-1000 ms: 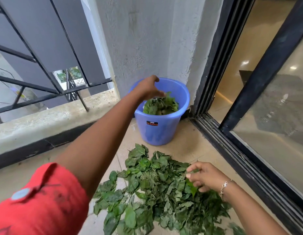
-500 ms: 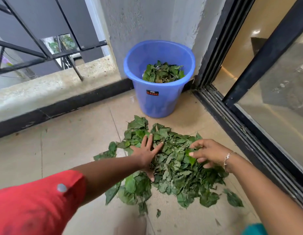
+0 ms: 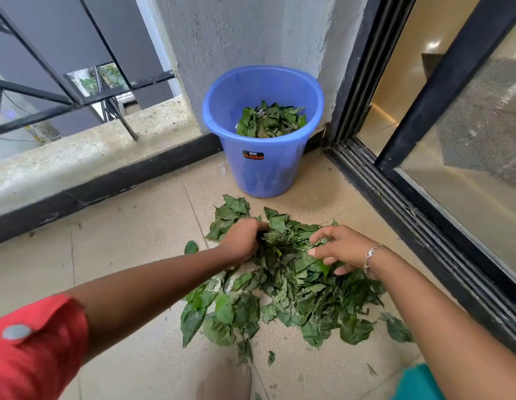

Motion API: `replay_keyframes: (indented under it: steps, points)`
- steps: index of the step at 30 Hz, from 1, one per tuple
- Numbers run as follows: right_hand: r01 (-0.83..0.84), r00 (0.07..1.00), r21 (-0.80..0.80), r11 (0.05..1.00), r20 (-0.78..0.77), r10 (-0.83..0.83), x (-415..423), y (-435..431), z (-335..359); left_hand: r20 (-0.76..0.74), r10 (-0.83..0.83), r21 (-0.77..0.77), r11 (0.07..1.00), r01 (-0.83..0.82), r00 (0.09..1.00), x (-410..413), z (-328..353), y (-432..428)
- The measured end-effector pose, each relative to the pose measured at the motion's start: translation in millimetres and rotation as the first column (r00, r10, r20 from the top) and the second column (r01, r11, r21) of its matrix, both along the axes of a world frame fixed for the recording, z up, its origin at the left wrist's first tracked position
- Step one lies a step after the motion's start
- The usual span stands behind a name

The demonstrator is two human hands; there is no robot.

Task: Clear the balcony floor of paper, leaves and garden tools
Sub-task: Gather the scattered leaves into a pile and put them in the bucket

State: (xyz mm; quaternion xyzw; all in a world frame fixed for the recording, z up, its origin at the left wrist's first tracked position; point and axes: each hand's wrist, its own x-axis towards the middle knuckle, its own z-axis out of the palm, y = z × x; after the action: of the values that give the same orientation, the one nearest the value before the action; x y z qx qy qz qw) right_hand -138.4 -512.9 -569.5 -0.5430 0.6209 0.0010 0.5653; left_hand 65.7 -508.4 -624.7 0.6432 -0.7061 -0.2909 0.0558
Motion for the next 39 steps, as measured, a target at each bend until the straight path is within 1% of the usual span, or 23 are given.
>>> replay_keyframes:
  steps: [4, 6, 8, 11, 13, 15, 17, 19, 22, 23, 25, 28, 30, 31, 33, 37, 38, 39]
  points:
    - [0.002, 1.000, -0.011, 1.000, 0.006, -0.002, -1.0, 0.2, 1.6, -0.128, 0.094, 0.096, 0.992, -0.082, 0.987, 12.1, 18.0, -6.7]
    - [0.005, 1.000, -0.011, 1.000, 0.009, -0.005, -1.8, -0.2, 2.8, -0.211, 0.173, 0.153, 0.978, -0.142, 0.962, 15.1, 26.7, -7.1]
    - [0.009, 1.000, -0.013, 1.000, 0.012, -0.009, -2.4, -0.8, 4.0, -0.284, 0.229, 0.167, 0.968, -0.187, 0.931, 15.3, 39.7, -9.1]
    - [0.002, 1.000, -0.018, 1.000, 0.013, -0.002, -3.5, -0.7, 4.2, -0.428, 0.227, 0.115, 0.974, -0.197, 0.875, 14.6, 73.3, -20.1]
    - [-0.006, 1.000, -0.018, 1.000, 0.014, 0.007, -3.4, -0.7, 3.9, -0.547, 0.198, 0.055, 0.978, -0.201, 0.813, 15.1, 103.6, -34.4]
    - [-0.022, 1.000, -0.024, 0.999, 0.007, 0.022, -3.1, -0.9, 3.6, -0.637, 0.163, -0.031, 0.971, -0.236, 0.753, 14.4, 136.9, -53.5]
    - [-0.029, 1.000, -0.026, 0.999, -0.004, 0.029, -2.7, -0.2, 3.5, -0.689, 0.115, -0.133, 0.950, -0.281, 0.715, 12.3, 167.2, -77.6]
    - [-0.033, 0.999, -0.022, 0.999, -0.015, 0.033, -2.7, 0.7, 2.7, -0.708, 0.083, -0.219, 0.918, -0.329, 0.702, 9.8, 188.8, -104.4]
    - [-0.046, 0.999, -0.013, 0.999, -0.030, 0.046, -2.9, 1.1, 0.5, -0.691, 0.087, -0.326, 0.849, -0.416, 0.718, 12.2, 197.0, -145.7]
    - [-0.050, 0.998, -0.012, 0.999, -0.032, 0.050, -2.9, 0.9, 0.2, -0.686, 0.106, -0.342, 0.827, -0.447, 0.720, 14.2, 193.9, -157.7]
    - [-0.060, 0.998, -0.002, 0.998, -0.030, 0.060, -3.0, 0.7, 0.1, -0.673, 0.163, -0.325, 0.811, -0.487, 0.721, 15.5, 184.8, -172.1]
    - [-0.081, 0.996, 0.005, 0.997, -0.032, 0.081, -2.8, 1.6, -0.4, -0.556, 0.250, -0.327, 0.812, -0.484, 0.793, 19.8, 161.9, -178.4]
    - [-0.091, 0.995, 0.013, 0.996, -0.035, 0.091, -1.7, 1.7, -1.1, -0.448, 0.284, -0.320, 0.834, -0.449, 0.848, 25.3, 148.0, -176.5]
    - [-0.096, 0.995, 0.020, 0.995, -0.034, 0.097, -0.9, 1.8, -1.6, -0.418, 0.289, -0.310, 0.846, -0.434, 0.861, 27.6, 143.5, -174.6]
    - [-0.113, 0.993, 0.031, 0.993, -0.032, 0.114, 1.1, 1.9, -2.5, -0.424, 0.300, -0.306, 0.841, -0.447, 0.855, 32.0, 141.1, -172.8]
    - [-0.138, 0.990, 0.032, 0.990, -0.034, 0.139, 3.0, 2.5, -3.5, -0.503, 0.319, -0.376, 0.756, -0.535, 0.803, 39.6, 157.2, -176.0]
    - [-0.142, 0.989, 0.030, 0.989, -0.035, 0.143, 3.4, 2.5, -4.1, -0.524, 0.300, -0.385, 0.751, -0.536, 0.797, 40.3, 162.6, -178.0]
    - [-0.145, 0.989, 0.030, 0.989, -0.034, 0.146, 4.0, 2.4, -4.5, -0.548, 0.272, -0.375, 0.765, -0.523, 0.791, 40.4, 167.6, -179.0]
